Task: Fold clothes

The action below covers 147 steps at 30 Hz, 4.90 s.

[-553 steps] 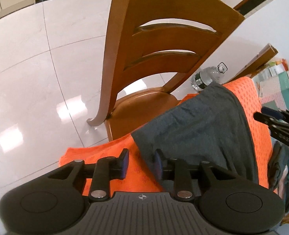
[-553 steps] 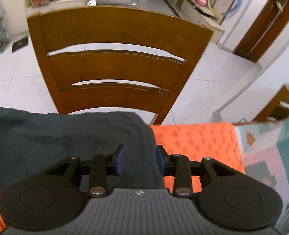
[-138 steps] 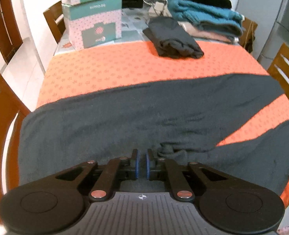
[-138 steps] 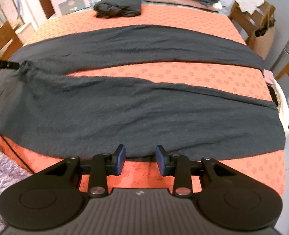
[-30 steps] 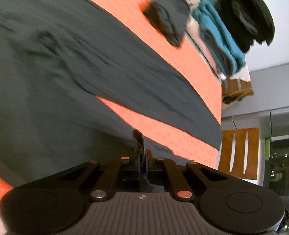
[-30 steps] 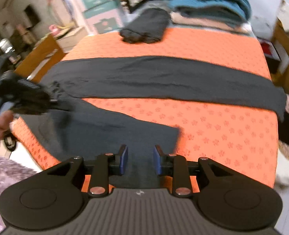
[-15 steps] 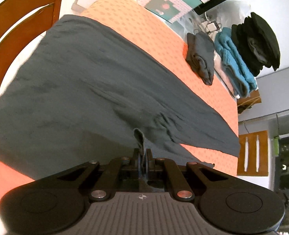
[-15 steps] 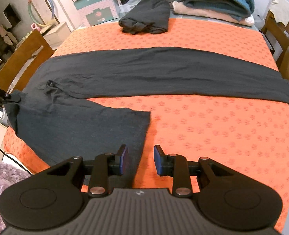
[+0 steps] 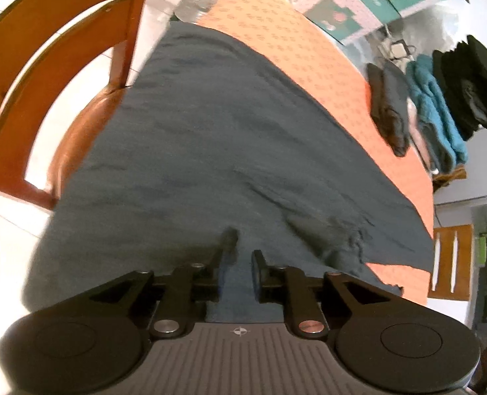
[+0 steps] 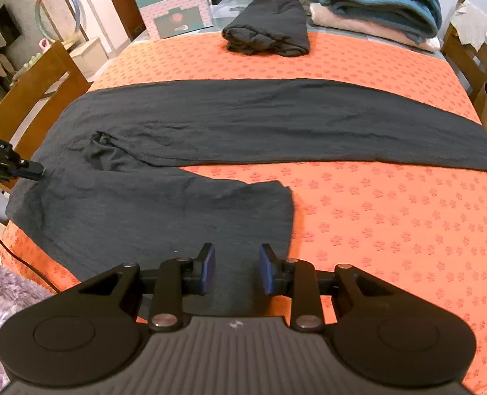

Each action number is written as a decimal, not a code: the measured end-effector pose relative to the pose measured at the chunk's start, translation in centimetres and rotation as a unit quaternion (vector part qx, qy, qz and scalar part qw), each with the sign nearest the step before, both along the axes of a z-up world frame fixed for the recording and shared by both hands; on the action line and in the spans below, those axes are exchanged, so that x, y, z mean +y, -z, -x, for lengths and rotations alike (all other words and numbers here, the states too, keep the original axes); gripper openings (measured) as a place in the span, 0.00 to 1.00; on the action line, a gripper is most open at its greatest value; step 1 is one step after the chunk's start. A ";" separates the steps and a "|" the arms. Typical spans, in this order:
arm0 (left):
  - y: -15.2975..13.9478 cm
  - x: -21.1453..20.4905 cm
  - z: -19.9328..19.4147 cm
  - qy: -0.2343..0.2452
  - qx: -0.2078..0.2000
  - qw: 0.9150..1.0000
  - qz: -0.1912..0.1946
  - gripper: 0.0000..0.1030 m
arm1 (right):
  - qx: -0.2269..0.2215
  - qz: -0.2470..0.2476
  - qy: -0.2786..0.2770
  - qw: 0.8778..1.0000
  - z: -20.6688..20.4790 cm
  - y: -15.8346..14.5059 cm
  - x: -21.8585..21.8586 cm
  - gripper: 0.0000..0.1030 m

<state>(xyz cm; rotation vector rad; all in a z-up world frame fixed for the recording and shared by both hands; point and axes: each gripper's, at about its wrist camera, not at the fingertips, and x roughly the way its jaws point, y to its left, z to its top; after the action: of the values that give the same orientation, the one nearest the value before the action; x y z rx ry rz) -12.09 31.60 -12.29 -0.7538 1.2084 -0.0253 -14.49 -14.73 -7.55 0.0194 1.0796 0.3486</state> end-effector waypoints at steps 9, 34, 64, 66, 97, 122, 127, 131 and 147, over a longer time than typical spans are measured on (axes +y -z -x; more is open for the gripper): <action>-0.1 -0.1 2.2 0.021 -0.003 1.000 -0.009 0.34 | -0.003 0.016 -0.015 1.000 -0.3 0.6 2.6 0.39; -4.7 -6.7 0.3 0.009 -0.032 0.997 -0.076 0.44 | -0.002 0.019 0.118 0.993 -4.0 -1.6 -7.0 0.44; -7.2 -16.0 -9.1 -0.045 -0.010 0.996 -0.073 0.78 | 0.029 -0.072 0.372 0.925 -13.2 4.3 -29.6 0.49; -7.4 -16.3 -9.9 -0.040 -0.010 0.996 -0.074 0.78 | 0.029 -0.074 0.381 0.921 -13.6 4.6 -30.1 0.50; -6.7 -17.7 -14.9 -0.008 -0.007 0.999 -0.052 0.80 | -0.108 0.056 0.262 0.957 -18.5 0.4 -23.4 0.01; -6.2 -14.1 -10.7 -0.059 -0.021 0.998 -0.027 0.80 | -0.064 0.022 -0.155 0.986 -17.5 1.1 5.5 0.01; -6.0 -13.9 -10.3 -0.060 -0.019 0.998 -0.026 0.80 | -0.033 0.019 -0.190 0.981 -15.8 2.2 6.9 0.04; -6.0 -14.3 -10.5 -0.052 -0.019 0.998 -0.027 0.80 | -0.016 -0.002 -0.187 0.982 -14.9 2.0 6.4 0.04; -5.0 -21.9 -16.7 0.078 -0.040 0.995 -0.040 0.78 | -0.016 -0.019 -0.026 0.999 -15.3 0.7 -2.6 0.21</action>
<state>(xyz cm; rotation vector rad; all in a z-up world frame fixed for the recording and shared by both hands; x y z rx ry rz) 4.57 9.70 -7.31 -0.5811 1.1820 -0.1347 0.84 -17.34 -8.24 0.0198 1.0430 0.4161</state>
